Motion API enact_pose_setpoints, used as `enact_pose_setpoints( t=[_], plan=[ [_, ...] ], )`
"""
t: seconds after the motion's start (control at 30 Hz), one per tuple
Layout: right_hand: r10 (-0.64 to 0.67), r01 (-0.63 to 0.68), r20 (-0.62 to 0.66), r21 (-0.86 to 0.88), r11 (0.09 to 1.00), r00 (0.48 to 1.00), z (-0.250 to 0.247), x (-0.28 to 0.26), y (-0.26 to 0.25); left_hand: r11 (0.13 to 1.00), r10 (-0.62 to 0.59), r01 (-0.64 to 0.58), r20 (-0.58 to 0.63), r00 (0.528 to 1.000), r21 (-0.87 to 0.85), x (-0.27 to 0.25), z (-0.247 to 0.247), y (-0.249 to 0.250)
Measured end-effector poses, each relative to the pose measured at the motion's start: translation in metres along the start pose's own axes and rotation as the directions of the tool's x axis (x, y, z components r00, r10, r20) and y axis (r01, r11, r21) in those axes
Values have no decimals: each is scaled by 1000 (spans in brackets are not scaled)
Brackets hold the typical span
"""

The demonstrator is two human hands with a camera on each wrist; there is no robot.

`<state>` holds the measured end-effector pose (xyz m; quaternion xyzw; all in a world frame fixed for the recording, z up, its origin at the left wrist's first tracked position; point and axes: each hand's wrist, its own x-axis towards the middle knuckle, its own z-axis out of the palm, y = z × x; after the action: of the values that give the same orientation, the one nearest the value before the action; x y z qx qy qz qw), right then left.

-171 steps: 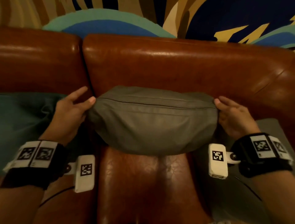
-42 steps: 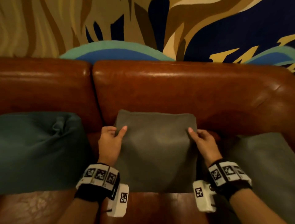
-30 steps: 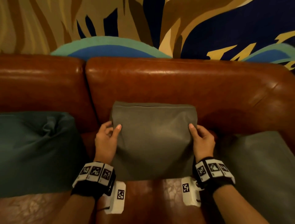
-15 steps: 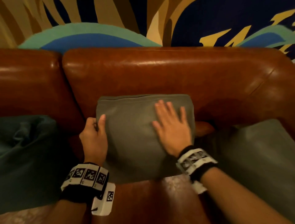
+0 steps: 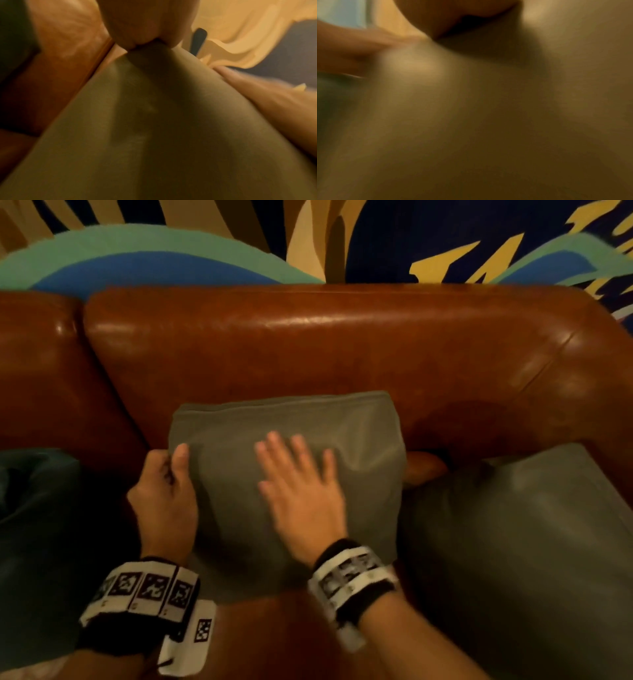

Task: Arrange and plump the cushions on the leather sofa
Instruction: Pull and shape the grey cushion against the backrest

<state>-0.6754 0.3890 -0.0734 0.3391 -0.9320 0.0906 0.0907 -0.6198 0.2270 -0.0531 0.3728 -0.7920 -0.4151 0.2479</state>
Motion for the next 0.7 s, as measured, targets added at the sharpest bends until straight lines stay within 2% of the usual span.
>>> enact_pose_setpoints(
  t=[0.13, 0.2, 0.23, 0.27, 0.3, 0.33, 0.37, 0.4, 0.43, 0.47, 0.53, 0.57, 0.63, 0.7],
  plan=[
    [227, -228, -42, -2, 974, 973, 1, -7, 91, 998, 48, -48, -11, 999, 32, 9, 10, 5],
    [285, -283, -44, 43, 958, 958, 1, -5, 92, 999, 22, -21, -45, 999, 31, 9, 13, 10],
    [316, -311, -80, 73, 948, 945, 0, -6, 82, 996, 31, -22, -98, 995, 89, 7, 11, 11],
    [336, -324, -123, 105, 940, 934, -2, -11, 69, 976, 101, -64, -172, 980, 209, -1, 8, 12],
    [317, -296, -171, 139, 945, 933, -3, -18, 54, 934, 243, -169, -212, 947, 314, -16, 5, 18],
    [253, -222, -207, 162, 962, 945, -2, -27, 40, 857, 420, -336, -152, 895, 391, -38, 7, 21],
    [152, -116, -220, 169, 979, 964, 1, -36, 26, 746, 577, -525, -3, 817, 409, -63, 15, 18],
    [46, -12, -210, 157, 988, 977, 7, -43, 14, 653, 654, -663, 171, 737, 365, -86, 26, 13],
    [-38, 63, -199, 122, 991, 979, 14, -50, 7, 604, 671, -737, 304, 676, 305, -102, 36, 5],
    [-87, 105, -194, 85, 991, 977, 21, -53, 6, 582, 667, -762, 370, 647, 284, -108, 46, -7],
    [-117, 128, -194, 41, 991, 974, 34, -49, 20, 561, 620, -743, 409, 669, 365, -92, 56, -31],
    [-123, 128, -208, 11, 992, 970, 37, -45, 32, 516, 623, -750, 419, 660, 414, -78, 55, -41],
    [-91, 90, -254, -16, 996, 963, 42, -38, 64, 395, 670, -779, 428, 607, 487, -48, 49, -59],
    [-19, 23, -284, 11, 1000, 959, 50, -33, 100, 375, 703, -781, 396, 591, 500, -24, 42, -76]
  ],
)
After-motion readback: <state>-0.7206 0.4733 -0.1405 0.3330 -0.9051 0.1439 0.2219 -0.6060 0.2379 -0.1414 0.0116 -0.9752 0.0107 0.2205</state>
